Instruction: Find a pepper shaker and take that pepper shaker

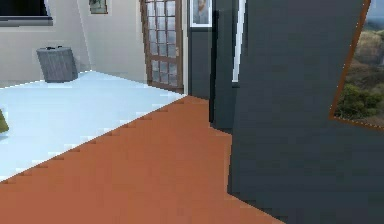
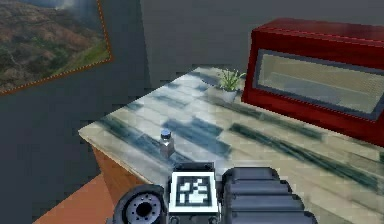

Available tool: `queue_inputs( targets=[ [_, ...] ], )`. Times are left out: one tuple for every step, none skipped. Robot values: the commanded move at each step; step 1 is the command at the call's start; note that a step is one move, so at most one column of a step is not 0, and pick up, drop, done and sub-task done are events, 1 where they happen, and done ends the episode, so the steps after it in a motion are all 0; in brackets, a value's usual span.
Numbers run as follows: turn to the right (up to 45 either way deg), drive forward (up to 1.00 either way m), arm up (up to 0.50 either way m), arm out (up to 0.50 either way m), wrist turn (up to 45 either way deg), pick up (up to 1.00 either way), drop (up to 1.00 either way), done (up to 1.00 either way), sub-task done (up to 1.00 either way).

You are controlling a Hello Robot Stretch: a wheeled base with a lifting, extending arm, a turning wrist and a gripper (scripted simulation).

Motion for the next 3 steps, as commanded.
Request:
queue_inputs(
  targets=[
    [0.0,0.00,0.00,0.20,0.0,0.00,0.00,0.00,0.00],
    [0.0,0.00,0.00,0.00,45.0,0.00,0.00,0.00,0.00],
    [0.0,0.00,0.00,0.00,45.0,0.00,0.00,0.00,0.00]
  ],
)
